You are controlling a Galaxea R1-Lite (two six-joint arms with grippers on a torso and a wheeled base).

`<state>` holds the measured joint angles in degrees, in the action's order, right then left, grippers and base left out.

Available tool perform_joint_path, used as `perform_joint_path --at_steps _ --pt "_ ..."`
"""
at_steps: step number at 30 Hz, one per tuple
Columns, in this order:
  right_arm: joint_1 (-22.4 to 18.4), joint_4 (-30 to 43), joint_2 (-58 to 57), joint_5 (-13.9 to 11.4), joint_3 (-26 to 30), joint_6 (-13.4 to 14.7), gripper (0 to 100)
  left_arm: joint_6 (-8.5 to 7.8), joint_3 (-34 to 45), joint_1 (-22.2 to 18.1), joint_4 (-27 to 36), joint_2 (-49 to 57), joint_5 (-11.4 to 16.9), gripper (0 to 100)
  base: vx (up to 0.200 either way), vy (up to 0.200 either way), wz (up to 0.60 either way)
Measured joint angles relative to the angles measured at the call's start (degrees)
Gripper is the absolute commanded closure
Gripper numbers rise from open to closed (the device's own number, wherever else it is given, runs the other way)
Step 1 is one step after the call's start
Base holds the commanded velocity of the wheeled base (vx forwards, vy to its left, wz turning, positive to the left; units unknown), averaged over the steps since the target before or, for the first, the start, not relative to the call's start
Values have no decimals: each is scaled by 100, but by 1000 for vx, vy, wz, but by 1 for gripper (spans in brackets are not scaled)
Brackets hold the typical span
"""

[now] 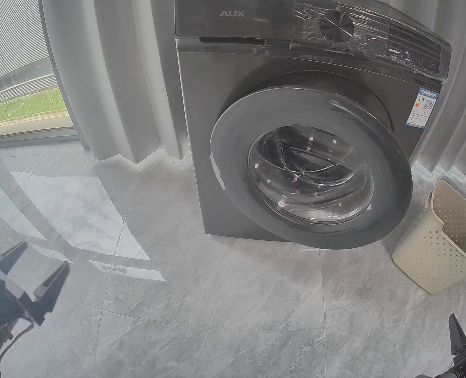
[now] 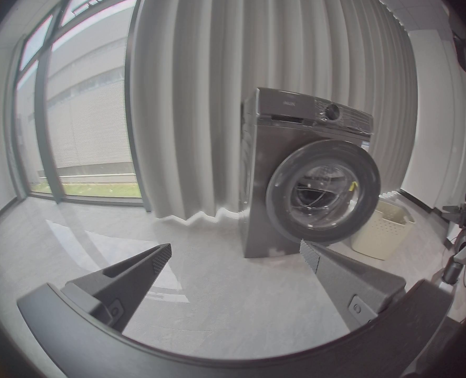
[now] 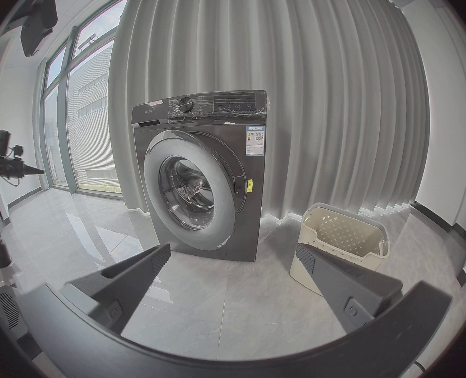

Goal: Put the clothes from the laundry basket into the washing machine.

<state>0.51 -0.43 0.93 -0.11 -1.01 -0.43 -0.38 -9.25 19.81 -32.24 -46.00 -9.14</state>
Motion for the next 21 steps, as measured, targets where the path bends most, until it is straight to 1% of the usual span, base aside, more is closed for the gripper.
perform_joint_path --at_steps 4,7,9,13,14,17,19,21 --pt "-5 0 0 1 0 -6 0 -112 168 -416 872 1163 -7 0 0 0 0" --pt "-5 0 0 -2 0 -1 0 -176 258 -617 1564 1976 22 0 0 0 0" --pt "-5 0 0 -5 0 -4 0 -202 352 -744 2048 2536 52 0 0 0 -600" --pt "0 0 0 -29 0 -20 0 -211 634 -942 2623 3338 113 0 0 0 -600" --pt "0 0 0 -35 0 -23 0 -200 702 -989 2773 3482 127 0 0 0 0" --pt "0 0 0 -35 0 -22 0 -63 778 -1083 2834 3762 149 0 0 0 0" --pt "-5 2 0 -33 0 -20 0 -28 798 -1124 2828 3869 149 0 0 0 0" --pt "-7 0 0 -33 0 -20 0 -28 813 -1221 2820 3950 149 0 0 0 0"
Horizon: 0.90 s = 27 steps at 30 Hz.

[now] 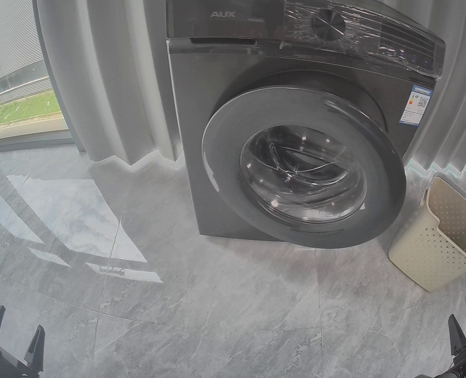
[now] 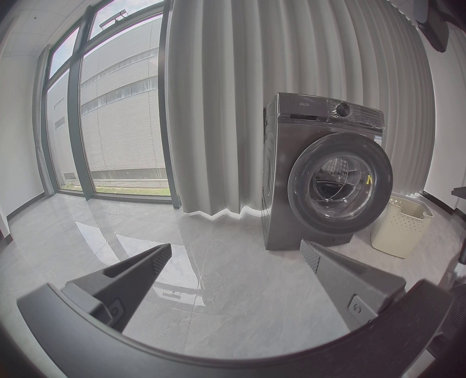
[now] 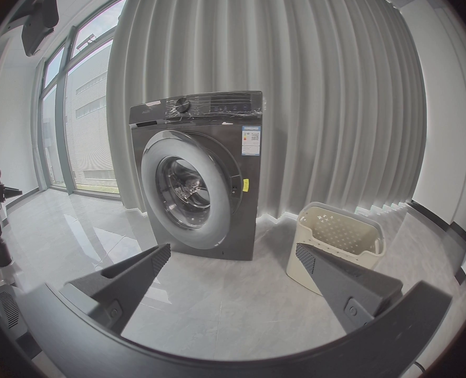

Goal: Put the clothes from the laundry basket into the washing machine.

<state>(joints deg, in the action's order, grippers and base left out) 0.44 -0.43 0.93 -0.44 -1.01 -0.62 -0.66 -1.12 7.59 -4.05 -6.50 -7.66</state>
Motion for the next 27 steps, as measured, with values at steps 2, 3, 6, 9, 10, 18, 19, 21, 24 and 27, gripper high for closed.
perform_joint_path --at_steps 2,3,6,9,10,18,19,21,24,27 --pt "-4 0 0 0 0 -2 0 -21 5 -190 4 66 29 0 0 0 0" --pt "-4 0 0 0 0 -4 0 -43 7 -306 9 102 68 0 0 0 0" --pt "-4 -1 0 0 0 -2 0 -100 11 -655 22 245 271 0 0 0 0" --pt "2 -1 0 1 0 7 0 -95 11 -790 24 378 605 0 0 0 0" --pt "7 0 0 0 0 9 0 -49 11 -790 24 418 700 0 0 0 0" --pt "-4 0 0 22 0 44 0 478 11 -769 20 551 779 0 0 0 0" --pt "-6 -1 0 22 0 40 0 555 11 -769 17 556 781 0 0 0 0" --pt "-9 -1 0 11 0 -20 0 684 11 -769 17 564 773 0 0 0 0" --pt "-9 -12 0 -108 0 -195 0 712 11 -764 15 573 768 0 0 0 0" --pt "-9 -23 0 -194 0 -249 0 711 11 -764 13 575 773 0 0 0 0"
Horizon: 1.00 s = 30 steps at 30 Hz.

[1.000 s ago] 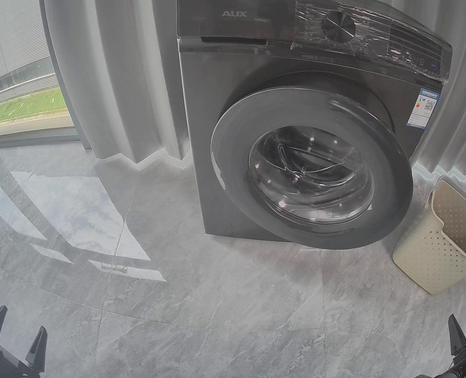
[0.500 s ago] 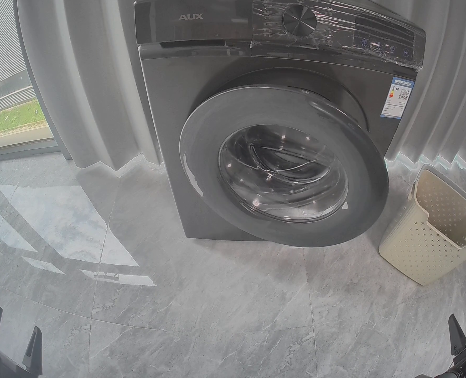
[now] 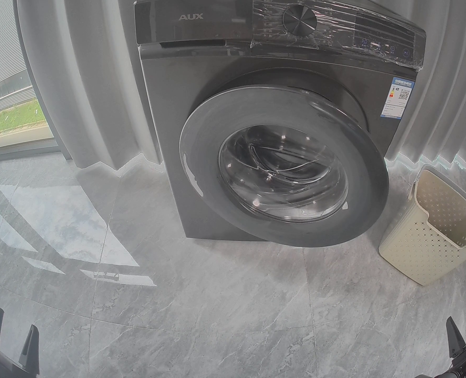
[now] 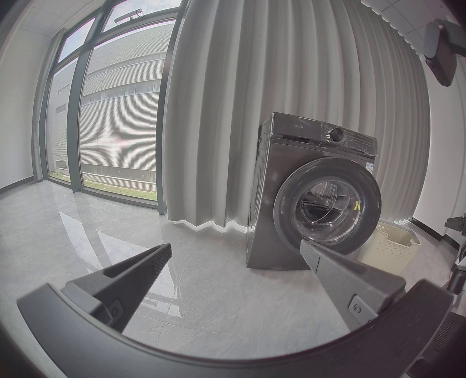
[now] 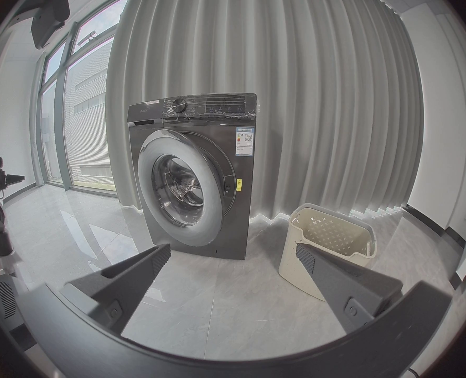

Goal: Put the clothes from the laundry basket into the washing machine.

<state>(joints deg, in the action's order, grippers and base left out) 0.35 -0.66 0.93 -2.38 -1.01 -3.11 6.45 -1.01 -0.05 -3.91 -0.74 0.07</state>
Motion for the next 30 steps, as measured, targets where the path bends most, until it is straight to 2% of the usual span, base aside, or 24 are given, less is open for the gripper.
perform_joint_path --at_steps 13,17,20,22,23,25,27,30 --pt "-5 -29 0 -20 0 -22 0 6 0 0 0 1 2 0 0 0 0" --pt "-5 -240 0 17 -15 13 0 4 0 -2 -2 0 0 0 0 0 0" --pt "-26 -484 12 15 -319 115 0 4 0 -5 -2 0 2 0 0 0 0" --pt "-43 -484 74 -158 -673 189 0 4 0 -5 0 0 0 0 0 0 0" --pt "-49 -434 128 -330 -883 229 0 4 0 -5 -2 0 0 0 0 0 0" --pt "-66 -262 276 -796 -1226 327 0 4 0 0 0 0 2 0 0 0 0" --pt "-71 -145 511 -1457 -1517 483 0 0 0 0 -2 0 2 0 0 0 0" --pt "-56 -111 987 -2214 -1724 694 0 -2 0 0 0 0 4 0 0 0 0"
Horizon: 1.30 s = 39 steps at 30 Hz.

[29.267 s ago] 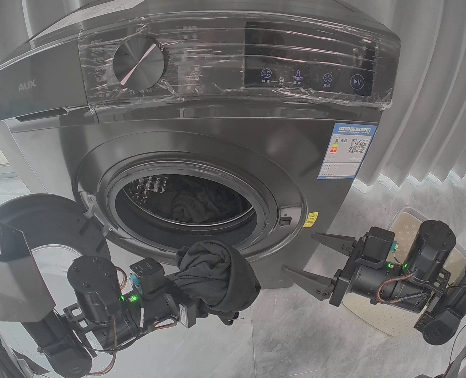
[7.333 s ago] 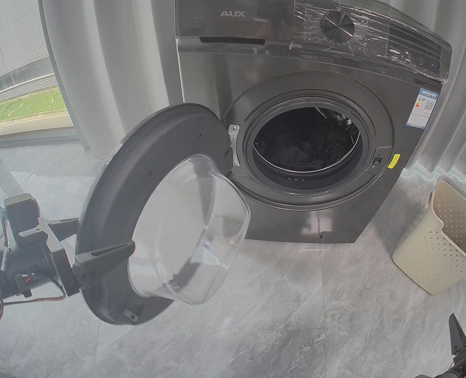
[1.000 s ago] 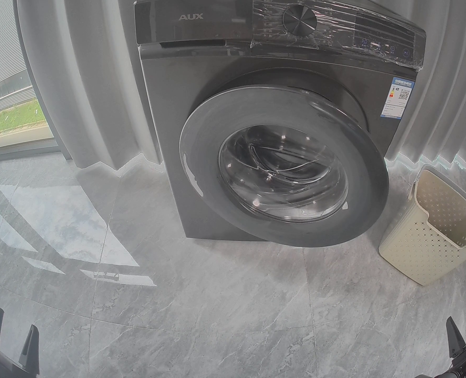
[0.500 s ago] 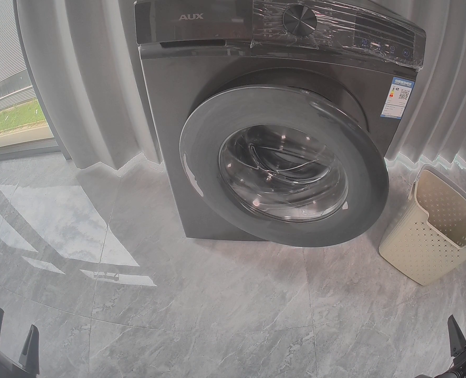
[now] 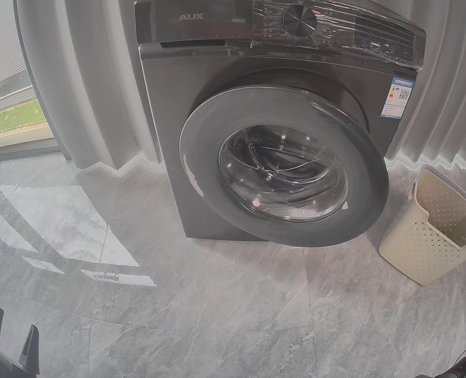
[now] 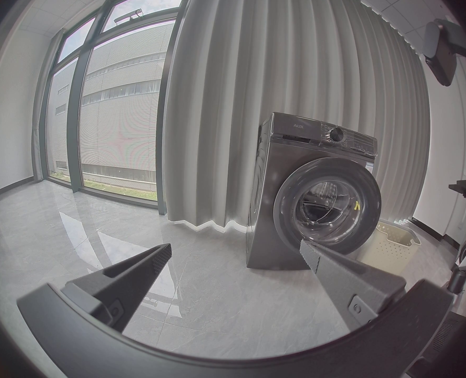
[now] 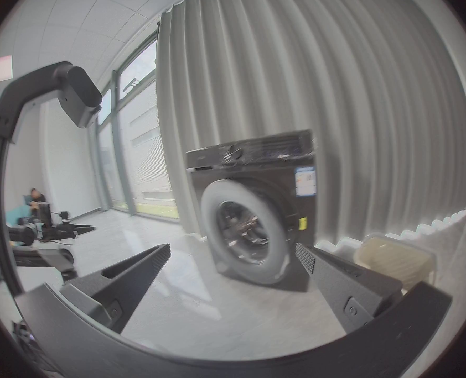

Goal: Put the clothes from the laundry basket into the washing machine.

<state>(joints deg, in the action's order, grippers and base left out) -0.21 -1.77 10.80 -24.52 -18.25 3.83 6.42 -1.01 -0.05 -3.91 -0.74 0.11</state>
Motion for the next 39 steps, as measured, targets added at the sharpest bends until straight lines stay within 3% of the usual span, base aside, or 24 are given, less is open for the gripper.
perform_joint_path --at_steps 2,5,11,14,21,27,39 --pt "30 -107 455 -400 -85 90 0 -7 0 0 1 0 2 0 0 0 0" --pt "105 -414 1187 -750 -165 163 0 -11 0 0 1 -2 5 0 0 0 0" --pt "478 -1173 2803 -1106 -294 176 0 -11 0 -5 4 -2 7 0 0 -67 0" --pt "847 -1566 3611 -1109 -399 169 0 -9 0 0 4 -2 7 0 0 -200 0" --pt "1870 -2801 5119 -844 -617 354 0 -7 0 0 6 -5 32 0 0 -29 0" --pt "2041 -3580 5877 -422 -628 766 0 6 0 -5 0 -7 46 0 0 0 0" --pt "2038 -3655 6271 -373 -644 824 0 27 0 -2 -2 -10 51 0 50 0 0"
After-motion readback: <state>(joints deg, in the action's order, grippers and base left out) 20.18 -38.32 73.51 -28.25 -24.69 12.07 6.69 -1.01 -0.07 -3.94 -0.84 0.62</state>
